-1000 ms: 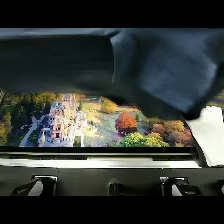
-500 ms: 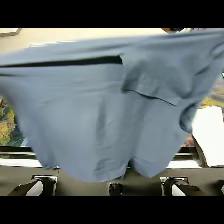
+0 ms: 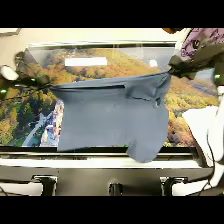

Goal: Fold the clothes and pants, and hang the long-sleeved shirts on hangers.

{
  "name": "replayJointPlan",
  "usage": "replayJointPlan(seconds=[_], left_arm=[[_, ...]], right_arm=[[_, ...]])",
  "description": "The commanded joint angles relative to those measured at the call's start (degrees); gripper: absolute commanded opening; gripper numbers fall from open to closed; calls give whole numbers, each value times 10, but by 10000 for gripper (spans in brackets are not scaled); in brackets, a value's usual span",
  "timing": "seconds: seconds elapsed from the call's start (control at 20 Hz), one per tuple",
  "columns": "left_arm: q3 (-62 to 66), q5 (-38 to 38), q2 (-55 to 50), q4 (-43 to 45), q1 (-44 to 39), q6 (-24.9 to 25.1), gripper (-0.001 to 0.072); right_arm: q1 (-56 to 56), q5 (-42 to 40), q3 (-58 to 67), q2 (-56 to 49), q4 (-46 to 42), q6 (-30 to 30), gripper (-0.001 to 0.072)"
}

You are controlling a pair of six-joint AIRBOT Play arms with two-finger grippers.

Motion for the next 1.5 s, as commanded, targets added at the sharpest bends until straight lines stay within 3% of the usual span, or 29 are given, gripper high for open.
replayJointPlan(seconds=[0.0,0.2,0.55,0.85,1.1,1.45], left_arm=[[58,78,-113,0,-22,-14,13],[107,66,-130,0,-22,-14,13],[107,-143,-130,0,-32,-32,13],[97,-263,-130,2,-49,-44,14],[39,-269,-131,23,-62,-54,14],[5,-199,-141,32,-71,-63,17]], right_arm=[[0,123,-7,-96,33,-4,24],[0,139,-5,-107,26,-3,24],[0,-25,2,-100,-33,8,24],[0,-140,1,-101,-83,15,24],[0,-162,-2,-115,-88,26,24],[21,-163,-13,-157,-93,29,25]])
